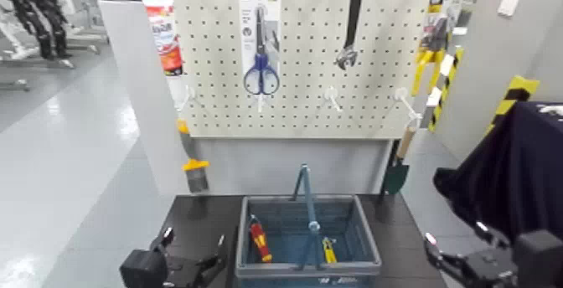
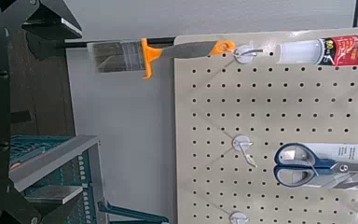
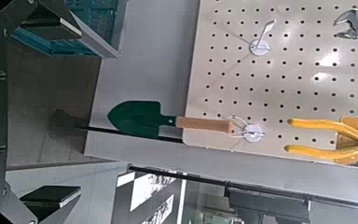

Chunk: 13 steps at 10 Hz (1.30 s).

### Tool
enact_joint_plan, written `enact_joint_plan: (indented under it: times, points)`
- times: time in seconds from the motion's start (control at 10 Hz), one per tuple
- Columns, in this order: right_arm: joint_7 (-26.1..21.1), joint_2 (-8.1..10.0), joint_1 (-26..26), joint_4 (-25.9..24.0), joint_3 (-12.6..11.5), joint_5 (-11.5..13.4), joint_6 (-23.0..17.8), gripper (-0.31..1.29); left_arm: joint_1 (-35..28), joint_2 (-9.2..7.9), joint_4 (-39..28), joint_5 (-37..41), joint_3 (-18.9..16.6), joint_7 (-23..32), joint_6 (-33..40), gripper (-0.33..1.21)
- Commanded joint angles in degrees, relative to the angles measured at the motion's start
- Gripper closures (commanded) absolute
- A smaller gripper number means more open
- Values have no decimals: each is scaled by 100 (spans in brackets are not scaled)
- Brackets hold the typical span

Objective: Put the tool with the wooden handle into the crate.

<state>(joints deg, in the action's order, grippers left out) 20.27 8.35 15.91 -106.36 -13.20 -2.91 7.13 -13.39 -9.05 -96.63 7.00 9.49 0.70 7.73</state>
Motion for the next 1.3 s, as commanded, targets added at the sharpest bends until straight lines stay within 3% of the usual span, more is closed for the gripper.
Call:
enact_joint_plan:
  times: [0.1,0.4,0.5,0.7,1.3]
  points:
    - [187,351,-484,326,-51,-254,60,13,29,-9,30,11,18,-9,27,13]
    - [451,738,-1064,722,-16,-562,183,13,73,-26,83,47,44,-17,71,13]
    - [583,835,-1275,836,-16,-536,298,13,91,-35,109,64,70,-17,80,13]
    - [767,949,-1653,1109,54,-492,333,13,100,-35,118,73,70,-26,89,13]
    - [1233,1309,-2769,2611,573,-861,43,13,126,-26,162,82,88,-26,106,13]
